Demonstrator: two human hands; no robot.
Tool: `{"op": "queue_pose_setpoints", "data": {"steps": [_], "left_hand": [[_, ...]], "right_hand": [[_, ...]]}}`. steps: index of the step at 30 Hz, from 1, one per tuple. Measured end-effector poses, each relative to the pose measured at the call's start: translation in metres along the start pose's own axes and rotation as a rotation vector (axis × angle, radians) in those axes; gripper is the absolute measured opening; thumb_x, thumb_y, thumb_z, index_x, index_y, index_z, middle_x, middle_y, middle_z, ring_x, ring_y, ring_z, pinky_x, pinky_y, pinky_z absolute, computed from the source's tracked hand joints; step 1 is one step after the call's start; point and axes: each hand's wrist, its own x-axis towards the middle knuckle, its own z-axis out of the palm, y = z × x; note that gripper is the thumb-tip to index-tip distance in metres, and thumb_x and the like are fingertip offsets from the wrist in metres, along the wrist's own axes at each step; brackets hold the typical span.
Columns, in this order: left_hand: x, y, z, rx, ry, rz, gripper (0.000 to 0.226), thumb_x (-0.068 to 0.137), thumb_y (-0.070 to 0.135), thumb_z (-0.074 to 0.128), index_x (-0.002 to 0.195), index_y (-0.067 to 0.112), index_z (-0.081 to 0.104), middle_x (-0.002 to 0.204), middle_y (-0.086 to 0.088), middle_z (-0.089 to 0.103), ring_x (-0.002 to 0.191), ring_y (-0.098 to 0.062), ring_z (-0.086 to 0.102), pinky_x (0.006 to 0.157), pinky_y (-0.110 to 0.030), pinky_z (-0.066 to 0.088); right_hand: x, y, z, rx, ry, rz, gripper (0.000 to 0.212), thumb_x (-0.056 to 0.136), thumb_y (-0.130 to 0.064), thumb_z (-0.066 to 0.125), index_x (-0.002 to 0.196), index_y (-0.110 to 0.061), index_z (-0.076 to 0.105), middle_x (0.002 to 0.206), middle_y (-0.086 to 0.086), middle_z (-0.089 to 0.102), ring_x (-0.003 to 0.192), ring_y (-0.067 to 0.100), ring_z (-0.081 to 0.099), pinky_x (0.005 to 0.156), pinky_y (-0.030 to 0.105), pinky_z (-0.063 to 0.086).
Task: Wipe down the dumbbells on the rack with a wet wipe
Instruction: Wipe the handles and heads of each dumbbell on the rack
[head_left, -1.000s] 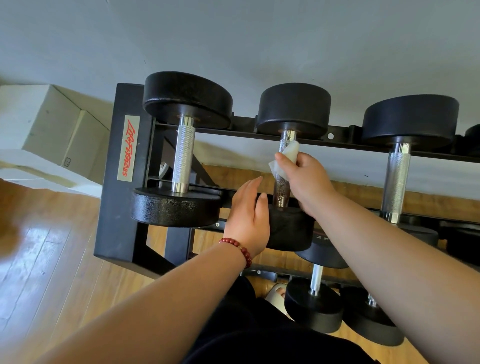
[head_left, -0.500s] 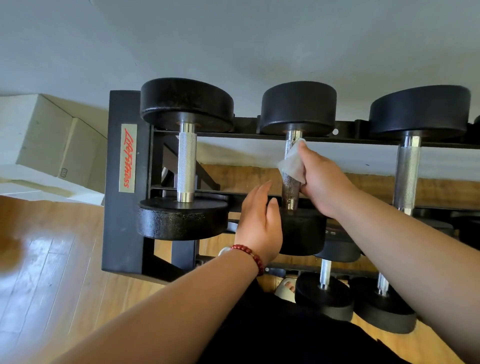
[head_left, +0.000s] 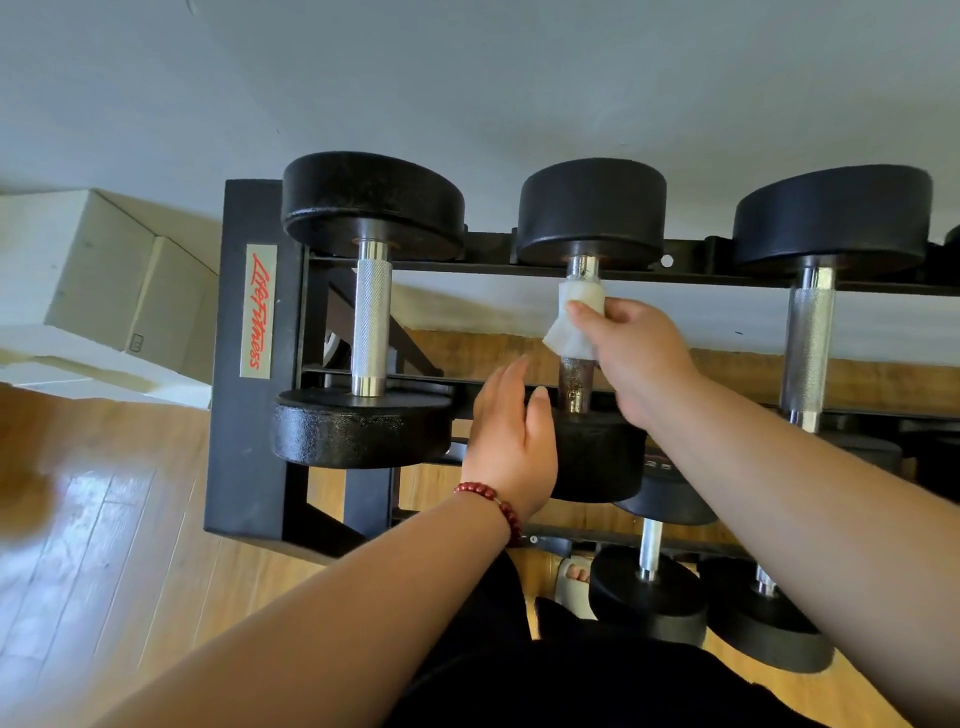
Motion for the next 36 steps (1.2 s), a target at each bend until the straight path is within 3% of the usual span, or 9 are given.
{"op": "queue_pose_setpoints", "data": {"steps": [5, 7, 13, 15, 18, 25, 30, 34, 36], "left_hand": [[-0.004, 0.014, 0.004, -0.140, 0.082, -0.051, 0.050, 0.103, 0.038, 0.033, 0.151, 0.024, 0.026, 0.158, 0.005, 0.023, 0.144, -0.008, 0.020, 0.113, -0.027, 0.017], [-0.001, 0.024, 0.008, -0.150, 0.118, -0.064, 0.051, 0.104, 0.039, 0.030, 0.152, 0.022, 0.025, 0.158, 0.004, 0.022, 0.145, -0.010, 0.019, 0.113, -0.027, 0.017], [0.005, 0.028, 0.017, -0.059, 0.225, -0.051, 0.050, 0.104, 0.036, 0.030, 0.150, 0.016, 0.029, 0.155, 0.000, 0.030, 0.142, -0.013, 0.027, 0.107, -0.024, 0.022], [0.005, 0.028, 0.018, -0.050, 0.242, -0.052, 0.050, 0.104, 0.036, 0.030, 0.150, 0.017, 0.030, 0.155, 0.001, 0.031, 0.141, -0.012, 0.028, 0.104, -0.022, 0.022], [0.005, 0.028, 0.020, -0.035, 0.275, -0.046, 0.049, 0.104, 0.035, 0.031, 0.149, 0.017, 0.032, 0.154, 0.000, 0.032, 0.141, -0.013, 0.030, 0.105, -0.022, 0.023], [0.006, 0.026, 0.022, -0.015, 0.312, -0.032, 0.047, 0.104, 0.034, 0.032, 0.148, 0.017, 0.034, 0.152, 0.001, 0.035, 0.139, -0.012, 0.032, 0.105, -0.022, 0.025], [0.006, 0.025, 0.022, 0.009, 0.344, -0.022, 0.046, 0.104, 0.032, 0.033, 0.147, 0.017, 0.036, 0.150, 0.001, 0.038, 0.138, -0.012, 0.034, 0.105, -0.021, 0.026], [0.006, 0.024, 0.022, 0.000, 0.338, -0.020, 0.046, 0.104, 0.033, 0.033, 0.148, 0.020, 0.034, 0.152, 0.002, 0.036, 0.139, -0.010, 0.032, 0.104, -0.020, 0.025], [0.006, 0.024, 0.022, -0.017, 0.337, -0.019, 0.046, 0.104, 0.033, 0.033, 0.148, 0.020, 0.034, 0.152, 0.002, 0.036, 0.139, -0.011, 0.033, 0.104, -0.021, 0.026]], "right_hand": [[0.009, -0.016, -0.004, 0.034, -0.005, 0.061, 0.035, 0.088, -0.037, 0.069, 0.114, -0.014, 0.064, 0.104, 0.001, 0.067, 0.097, 0.021, 0.065, 0.092, 0.044, 0.054], [0.016, -0.021, -0.004, 0.080, 0.007, 0.040, 0.025, 0.088, -0.035, 0.070, 0.105, -0.017, 0.066, 0.099, 0.001, 0.068, 0.095, 0.021, 0.066, 0.091, 0.044, 0.055], [0.008, -0.004, -0.008, 0.089, -0.039, 0.126, 0.029, 0.087, -0.034, 0.071, 0.111, -0.019, 0.065, 0.105, 0.004, 0.066, 0.100, 0.026, 0.064, 0.093, 0.045, 0.053], [0.011, -0.014, -0.010, 0.151, -0.045, 0.125, 0.016, 0.086, -0.029, 0.073, 0.093, -0.018, 0.064, 0.102, 0.005, 0.065, 0.099, 0.026, 0.063, 0.091, 0.046, 0.054], [0.016, -0.033, -0.007, 0.247, 0.013, 0.112, 0.021, 0.084, -0.028, 0.075, 0.077, -0.021, 0.057, 0.092, 0.002, 0.061, 0.095, 0.025, 0.062, 0.090, 0.045, 0.055], [0.005, 0.005, -0.013, 0.002, -0.107, 0.049, 0.014, 0.087, -0.036, 0.071, 0.090, -0.025, 0.063, 0.095, 0.000, 0.068, 0.096, 0.023, 0.065, 0.091, 0.046, 0.054], [0.022, -0.018, -0.007, 0.161, -0.040, 0.099, 0.018, 0.079, -0.036, 0.078, 0.077, -0.024, 0.065, 0.096, 0.003, 0.069, 0.096, 0.027, 0.065, 0.091, 0.047, 0.054], [0.007, 0.004, -0.009, 0.119, -0.063, 0.062, 0.011, 0.087, -0.035, 0.071, 0.092, -0.026, 0.068, 0.091, -0.003, 0.068, 0.096, 0.024, 0.066, 0.092, 0.046, 0.054], [0.005, 0.006, -0.011, 0.127, -0.088, 0.061, 0.009, 0.087, -0.033, 0.071, 0.086, -0.026, 0.066, 0.088, -0.002, 0.067, 0.095, 0.024, 0.066, 0.092, 0.047, 0.054]]}}
